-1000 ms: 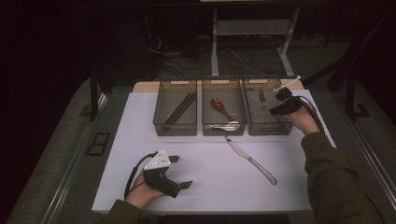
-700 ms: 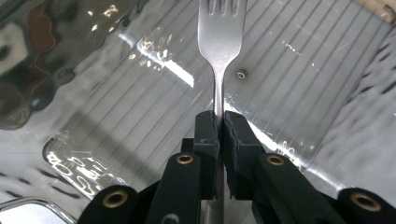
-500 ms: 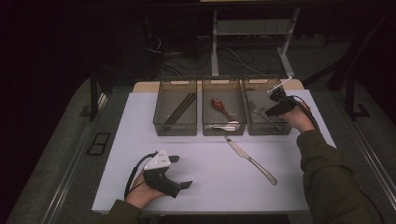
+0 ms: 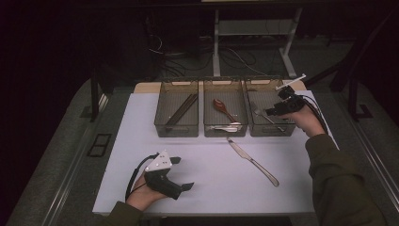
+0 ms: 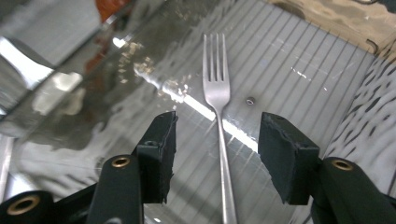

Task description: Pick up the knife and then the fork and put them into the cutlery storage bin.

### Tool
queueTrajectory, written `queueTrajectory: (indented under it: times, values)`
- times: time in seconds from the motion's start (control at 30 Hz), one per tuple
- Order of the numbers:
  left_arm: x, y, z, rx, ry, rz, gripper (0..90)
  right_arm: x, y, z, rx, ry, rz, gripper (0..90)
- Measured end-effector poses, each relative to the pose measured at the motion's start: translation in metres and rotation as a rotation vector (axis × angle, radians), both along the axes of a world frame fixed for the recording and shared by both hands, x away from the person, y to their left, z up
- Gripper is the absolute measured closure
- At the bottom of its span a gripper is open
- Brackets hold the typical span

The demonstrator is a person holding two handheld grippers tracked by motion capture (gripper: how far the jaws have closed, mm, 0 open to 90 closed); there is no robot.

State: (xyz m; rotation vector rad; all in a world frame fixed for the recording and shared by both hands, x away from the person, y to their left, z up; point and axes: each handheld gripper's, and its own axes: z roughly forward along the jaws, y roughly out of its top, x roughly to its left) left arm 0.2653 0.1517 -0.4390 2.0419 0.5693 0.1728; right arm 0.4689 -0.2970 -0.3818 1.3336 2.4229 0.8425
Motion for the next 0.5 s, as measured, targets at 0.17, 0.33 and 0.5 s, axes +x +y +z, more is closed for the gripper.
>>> queueTrajectory:
  times: [0.17, 0.33, 0.5]
  values:
    - [0.0, 0.0, 0.0, -0.001, 0.002, 0.001, 0.0, -0.012, -0.005, 0.007, 0.069, -0.034, -0.005, 43.9]
    - [0.0, 0.0, 0.0, 0.001, 0.002, 0.001, 0.0, -0.027, -0.007, 0.014, 0.104, -0.07, 0.001, 42.5]
    - [0.0, 0.0, 0.0, 0.002, 0.001, 0.001, 0.0, -0.045, -0.008, 0.02, 0.164, -0.107, 0.015, 42.5]
